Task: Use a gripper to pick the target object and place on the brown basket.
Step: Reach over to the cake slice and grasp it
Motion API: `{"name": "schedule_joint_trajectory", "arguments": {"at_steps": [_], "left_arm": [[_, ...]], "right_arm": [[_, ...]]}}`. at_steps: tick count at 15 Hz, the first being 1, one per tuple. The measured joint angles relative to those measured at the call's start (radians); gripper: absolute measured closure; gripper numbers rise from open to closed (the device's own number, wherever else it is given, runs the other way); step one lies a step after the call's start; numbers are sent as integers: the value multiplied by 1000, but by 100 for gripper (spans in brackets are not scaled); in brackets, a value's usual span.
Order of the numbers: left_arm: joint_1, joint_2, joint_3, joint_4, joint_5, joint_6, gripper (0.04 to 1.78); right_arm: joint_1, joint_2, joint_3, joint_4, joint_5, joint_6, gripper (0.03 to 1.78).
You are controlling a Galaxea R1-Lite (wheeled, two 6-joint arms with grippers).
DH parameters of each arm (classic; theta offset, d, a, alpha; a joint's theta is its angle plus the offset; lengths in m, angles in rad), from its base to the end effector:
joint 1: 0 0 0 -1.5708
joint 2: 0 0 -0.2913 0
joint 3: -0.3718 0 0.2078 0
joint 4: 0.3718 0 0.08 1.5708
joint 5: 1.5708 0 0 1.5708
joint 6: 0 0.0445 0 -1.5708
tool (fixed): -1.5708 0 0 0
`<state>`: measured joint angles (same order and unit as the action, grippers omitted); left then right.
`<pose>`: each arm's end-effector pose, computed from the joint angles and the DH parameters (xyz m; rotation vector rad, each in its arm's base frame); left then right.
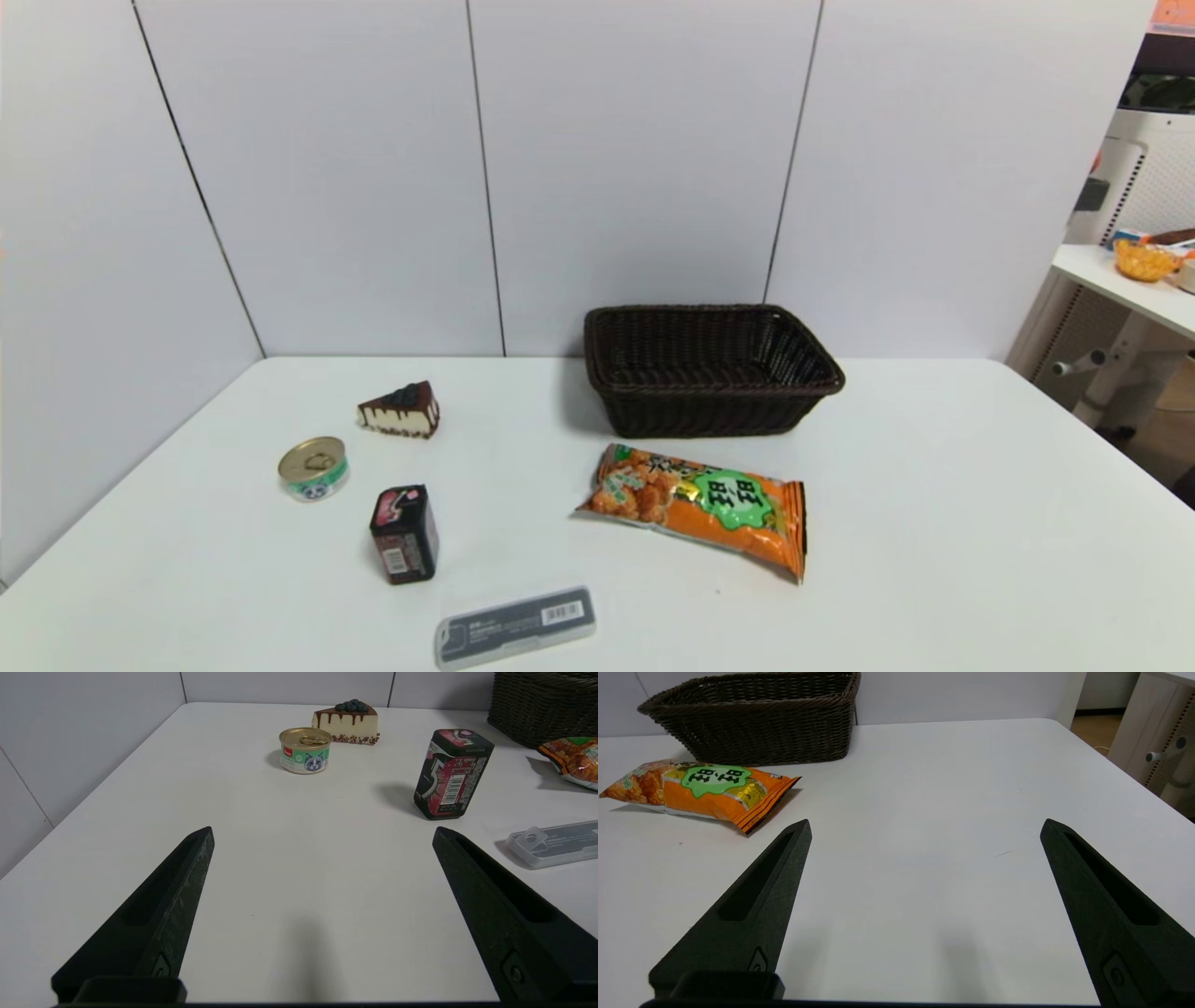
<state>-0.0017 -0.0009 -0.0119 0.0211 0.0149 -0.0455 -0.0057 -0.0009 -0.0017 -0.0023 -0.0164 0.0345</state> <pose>0.0258 0.0006 0.0767 -0.0454 0.0080 0.0134 0.0266 -0.0009 0.0763 0.0345 -0.0053 -0.0220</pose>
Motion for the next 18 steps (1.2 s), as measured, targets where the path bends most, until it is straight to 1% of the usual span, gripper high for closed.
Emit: {"name": "schedule_joint_trajectory", "arguments": {"at_steps": [14, 16, 18], "left_arm": [[0, 8, 0, 1, 2, 3, 13], [0, 62, -24, 2, 2, 14, 13], [0, 149, -100, 1, 1, 29, 13]], "right_arm": [[0, 0, 0, 0, 0, 0, 12], [0, 0, 0, 0, 0, 0, 12], [0, 0, 0, 0, 0, 0, 12]]}}
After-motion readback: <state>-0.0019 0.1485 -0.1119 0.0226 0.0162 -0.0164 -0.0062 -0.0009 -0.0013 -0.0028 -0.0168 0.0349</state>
